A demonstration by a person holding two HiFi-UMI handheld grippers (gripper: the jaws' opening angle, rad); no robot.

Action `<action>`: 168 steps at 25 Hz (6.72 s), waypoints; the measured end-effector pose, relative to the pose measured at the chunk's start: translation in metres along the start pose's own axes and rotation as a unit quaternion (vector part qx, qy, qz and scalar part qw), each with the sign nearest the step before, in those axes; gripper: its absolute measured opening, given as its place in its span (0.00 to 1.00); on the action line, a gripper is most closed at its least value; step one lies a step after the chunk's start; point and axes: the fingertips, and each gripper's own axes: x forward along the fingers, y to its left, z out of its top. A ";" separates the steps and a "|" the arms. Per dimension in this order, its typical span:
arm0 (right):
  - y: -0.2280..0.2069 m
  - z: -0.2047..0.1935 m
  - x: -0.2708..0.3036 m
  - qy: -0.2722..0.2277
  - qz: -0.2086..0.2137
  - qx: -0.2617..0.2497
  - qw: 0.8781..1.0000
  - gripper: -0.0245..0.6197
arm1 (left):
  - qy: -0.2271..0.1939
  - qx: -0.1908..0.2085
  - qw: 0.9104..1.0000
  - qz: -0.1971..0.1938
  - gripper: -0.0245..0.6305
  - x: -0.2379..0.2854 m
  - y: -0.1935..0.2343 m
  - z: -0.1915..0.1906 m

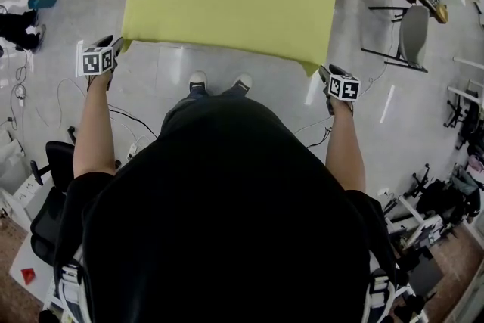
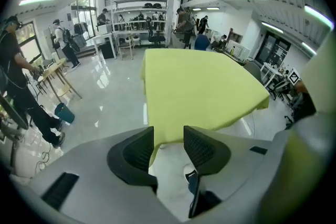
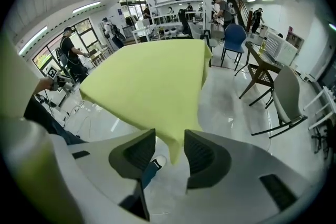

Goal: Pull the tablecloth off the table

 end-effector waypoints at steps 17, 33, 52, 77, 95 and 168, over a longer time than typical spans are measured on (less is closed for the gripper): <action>-0.015 -0.036 0.095 0.069 -0.008 0.023 0.997 0.42 | 0.123 0.069 0.990 0.017 0.55 0.125 0.023 -0.061; -0.028 -0.026 0.159 0.076 -0.025 0.011 0.997 0.34 | 0.155 0.101 0.983 0.018 0.31 0.188 0.035 -0.082; -0.035 -0.055 0.133 0.086 -0.050 0.032 0.995 0.07 | 0.171 0.079 0.982 -0.011 0.07 0.164 0.022 -0.090; -0.046 -0.131 0.066 0.096 -0.001 0.032 0.995 0.07 | 0.192 0.100 0.975 0.056 0.07 0.065 -0.029 -0.134; 0.050 -0.189 -0.016 0.078 -0.058 0.052 0.994 0.07 | 0.133 0.092 0.985 -0.054 0.07 -0.017 0.007 -0.214; 0.289 -0.682 -0.332 -0.026 -0.055 0.058 0.996 0.07 | 0.048 0.120 0.992 0.006 0.07 -0.425 -0.093 -0.667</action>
